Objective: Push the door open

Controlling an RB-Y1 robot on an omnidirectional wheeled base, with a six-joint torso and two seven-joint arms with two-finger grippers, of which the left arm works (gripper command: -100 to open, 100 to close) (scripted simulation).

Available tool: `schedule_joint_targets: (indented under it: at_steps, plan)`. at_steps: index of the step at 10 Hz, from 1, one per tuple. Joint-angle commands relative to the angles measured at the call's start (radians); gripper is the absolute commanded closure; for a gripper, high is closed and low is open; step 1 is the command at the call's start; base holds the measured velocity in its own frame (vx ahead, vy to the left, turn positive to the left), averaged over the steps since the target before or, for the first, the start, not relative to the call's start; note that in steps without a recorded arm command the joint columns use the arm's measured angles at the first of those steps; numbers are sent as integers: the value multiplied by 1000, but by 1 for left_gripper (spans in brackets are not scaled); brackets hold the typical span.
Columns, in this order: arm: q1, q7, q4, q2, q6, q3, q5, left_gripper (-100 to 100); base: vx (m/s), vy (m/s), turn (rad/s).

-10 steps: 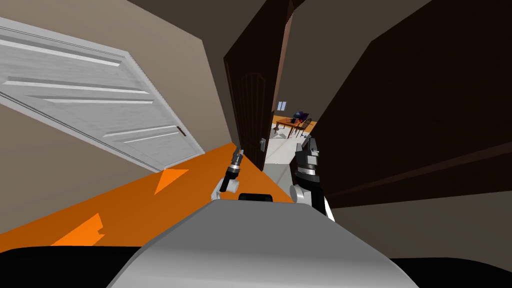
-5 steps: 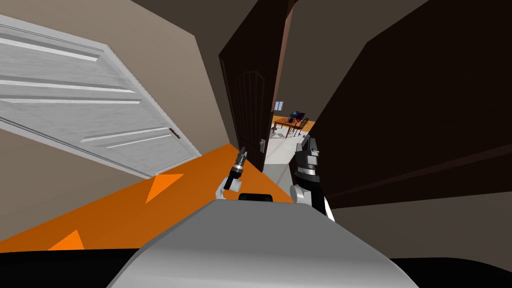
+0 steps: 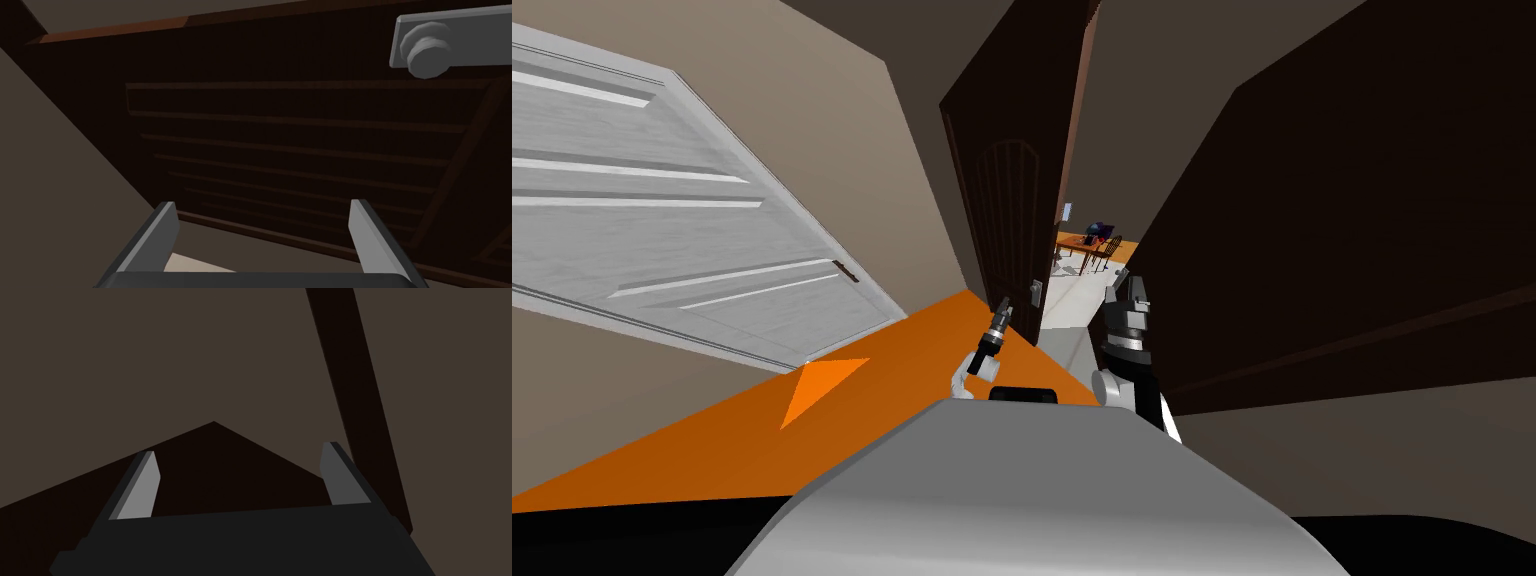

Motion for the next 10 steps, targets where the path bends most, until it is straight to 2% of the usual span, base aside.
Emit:
schedule_joint_targets:
  at_steps: [1,10]
  plan:
    - [-26,9,41,0,16,-15,1,-100,98,74,-118]
    - [-145,50,243,-7,78,-95,2,-100,77,79,-97]
